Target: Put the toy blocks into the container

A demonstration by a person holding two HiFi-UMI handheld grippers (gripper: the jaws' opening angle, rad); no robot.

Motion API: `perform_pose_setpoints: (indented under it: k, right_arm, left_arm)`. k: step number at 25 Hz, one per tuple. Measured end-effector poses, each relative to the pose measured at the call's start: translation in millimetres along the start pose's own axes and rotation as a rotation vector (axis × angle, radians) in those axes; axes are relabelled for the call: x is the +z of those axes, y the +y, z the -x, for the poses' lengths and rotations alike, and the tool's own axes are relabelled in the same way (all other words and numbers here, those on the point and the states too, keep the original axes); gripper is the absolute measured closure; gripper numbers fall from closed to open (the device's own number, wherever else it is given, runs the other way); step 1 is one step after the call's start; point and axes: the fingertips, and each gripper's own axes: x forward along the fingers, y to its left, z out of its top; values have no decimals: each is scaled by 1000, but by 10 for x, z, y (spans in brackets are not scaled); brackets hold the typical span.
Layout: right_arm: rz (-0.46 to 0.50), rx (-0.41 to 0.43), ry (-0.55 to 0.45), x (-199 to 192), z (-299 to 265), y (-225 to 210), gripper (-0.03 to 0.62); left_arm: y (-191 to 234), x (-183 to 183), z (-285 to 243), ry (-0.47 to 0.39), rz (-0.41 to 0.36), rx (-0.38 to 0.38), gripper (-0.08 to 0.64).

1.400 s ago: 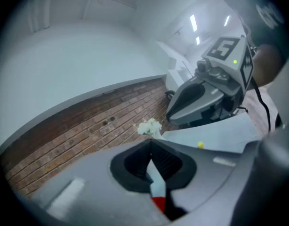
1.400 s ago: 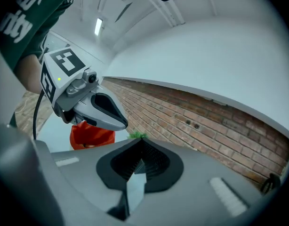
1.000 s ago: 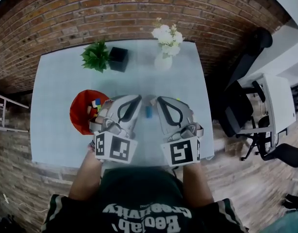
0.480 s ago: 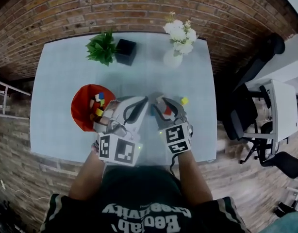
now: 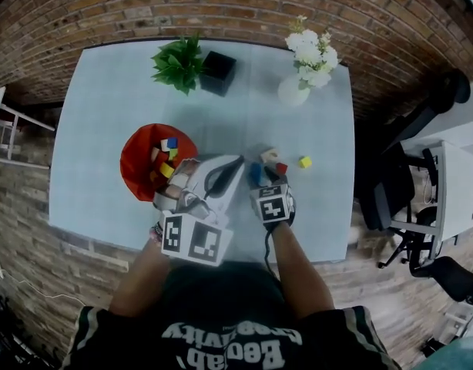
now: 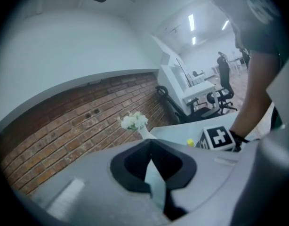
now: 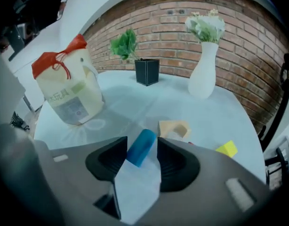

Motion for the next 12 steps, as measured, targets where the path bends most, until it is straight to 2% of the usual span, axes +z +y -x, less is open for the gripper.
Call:
perform_pose_setpoints:
  k: [5, 9, 12]
  right_arm:
    - [-57, 46, 13, -34, -183, 130, 368]
    - [-15, 38, 20, -35, -232, 165, 436]
    - [35, 28, 27, -44, -214, 148, 448]
  left_arm:
    - [32, -43, 32, 10, 3, 11, 555]
    - [83, -63, 67, 15, 15, 30, 555]
    - [120, -76, 99, 16, 20, 42, 555]
